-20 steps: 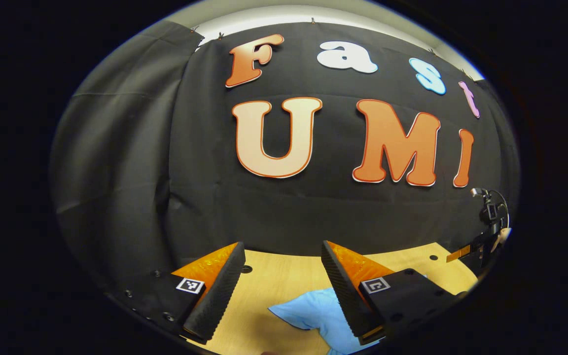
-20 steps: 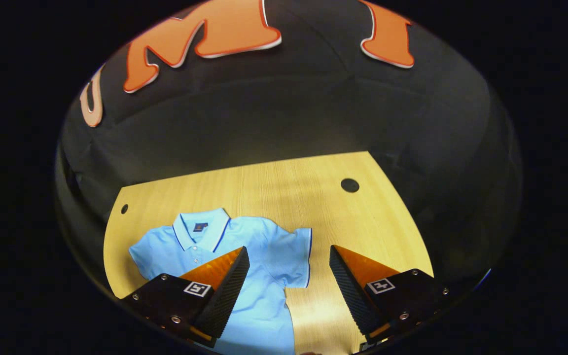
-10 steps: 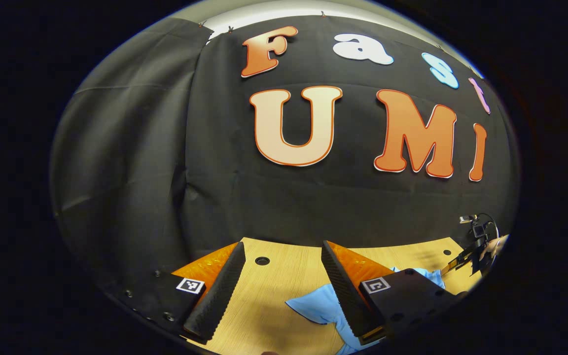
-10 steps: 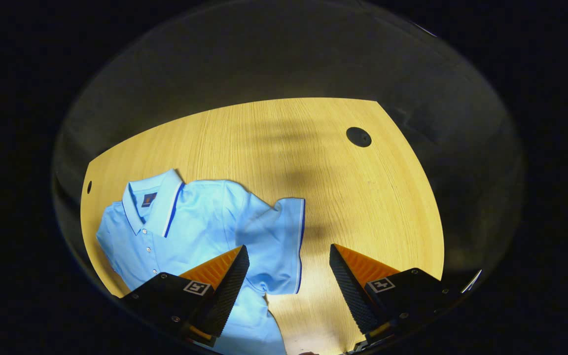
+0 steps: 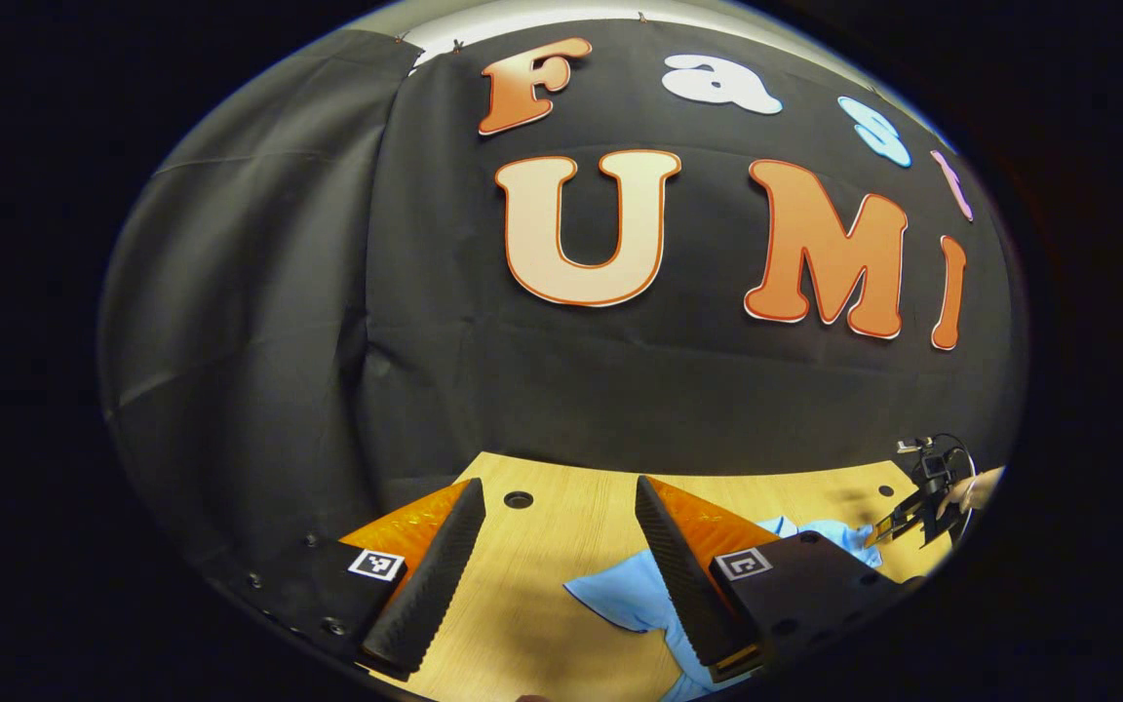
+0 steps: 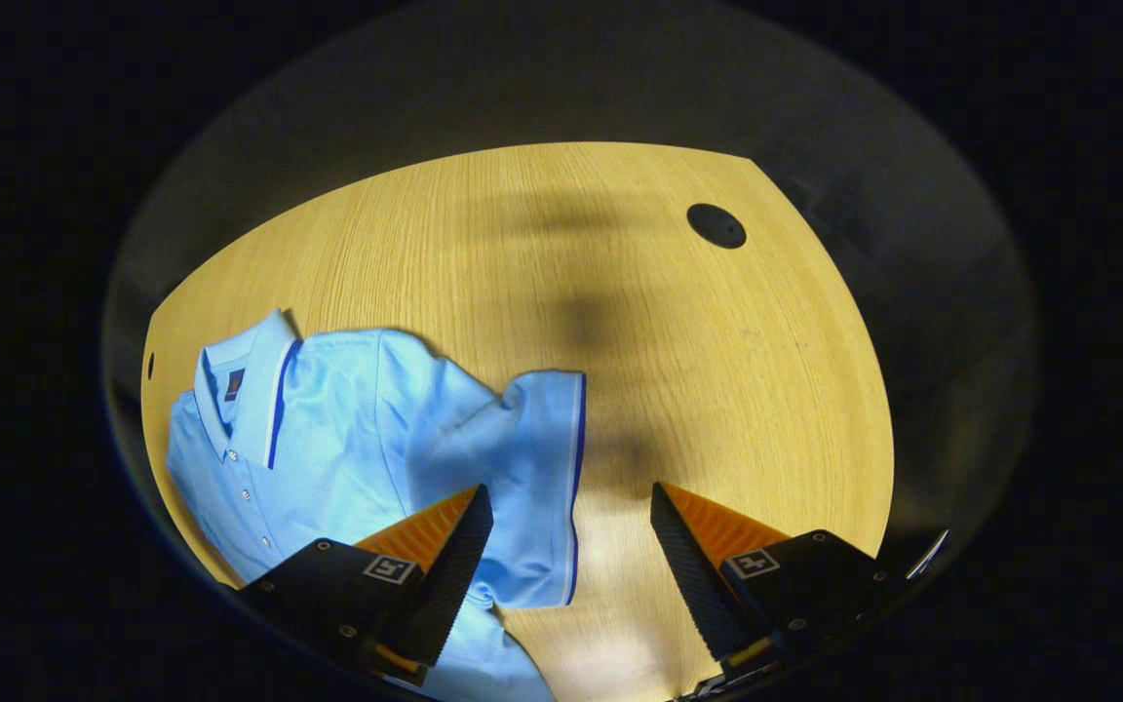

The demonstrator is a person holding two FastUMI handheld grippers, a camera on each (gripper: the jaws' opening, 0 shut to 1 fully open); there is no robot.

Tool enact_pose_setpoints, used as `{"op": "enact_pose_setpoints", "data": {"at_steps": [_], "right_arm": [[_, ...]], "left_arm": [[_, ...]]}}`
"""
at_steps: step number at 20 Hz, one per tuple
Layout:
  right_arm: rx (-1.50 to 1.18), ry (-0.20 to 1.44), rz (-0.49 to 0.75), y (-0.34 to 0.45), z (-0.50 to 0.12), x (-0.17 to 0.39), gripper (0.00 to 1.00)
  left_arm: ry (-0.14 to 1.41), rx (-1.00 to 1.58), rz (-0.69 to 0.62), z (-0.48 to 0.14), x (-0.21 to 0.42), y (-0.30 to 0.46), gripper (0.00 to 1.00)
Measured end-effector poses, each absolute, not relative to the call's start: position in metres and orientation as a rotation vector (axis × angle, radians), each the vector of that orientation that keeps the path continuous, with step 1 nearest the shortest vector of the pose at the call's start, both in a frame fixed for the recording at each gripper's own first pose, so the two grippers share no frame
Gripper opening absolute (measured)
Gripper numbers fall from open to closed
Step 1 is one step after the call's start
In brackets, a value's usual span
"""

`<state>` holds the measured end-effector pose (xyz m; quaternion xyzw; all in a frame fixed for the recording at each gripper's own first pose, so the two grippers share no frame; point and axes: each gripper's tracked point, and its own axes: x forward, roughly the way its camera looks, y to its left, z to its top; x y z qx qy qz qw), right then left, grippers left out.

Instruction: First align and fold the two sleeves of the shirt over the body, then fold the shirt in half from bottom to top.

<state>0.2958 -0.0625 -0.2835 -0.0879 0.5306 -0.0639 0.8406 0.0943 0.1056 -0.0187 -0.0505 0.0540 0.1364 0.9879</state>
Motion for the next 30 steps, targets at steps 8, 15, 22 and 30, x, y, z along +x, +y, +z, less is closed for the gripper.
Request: {"op": "enact_pose_setpoints", "data": {"at_steps": [8, 15, 22, 30], "right_arm": [[-0.110, 1.155, -0.142, -0.059, -0.297, 0.291, 0.58], [-0.127, 1.097, -0.134, -0.049, -0.281, 0.290, 0.04], [-0.182, 1.007, 0.009, -0.004, -0.227, 0.276, 0.04], [-0.294, 0.961, 0.166, 0.085, -0.208, 0.252, 0.04]], "left_arm": [[0.126, -0.105, 0.285, -0.020, 0.087, 0.106, 1.00], [0.139, -0.122, 0.274, -0.024, 0.084, 0.104, 1.00], [0.143, -0.135, 0.267, -0.029, 0.072, 0.120, 1.00], [0.139, -0.141, 0.299, -0.031, 0.050, 0.161, 1.00]]}}
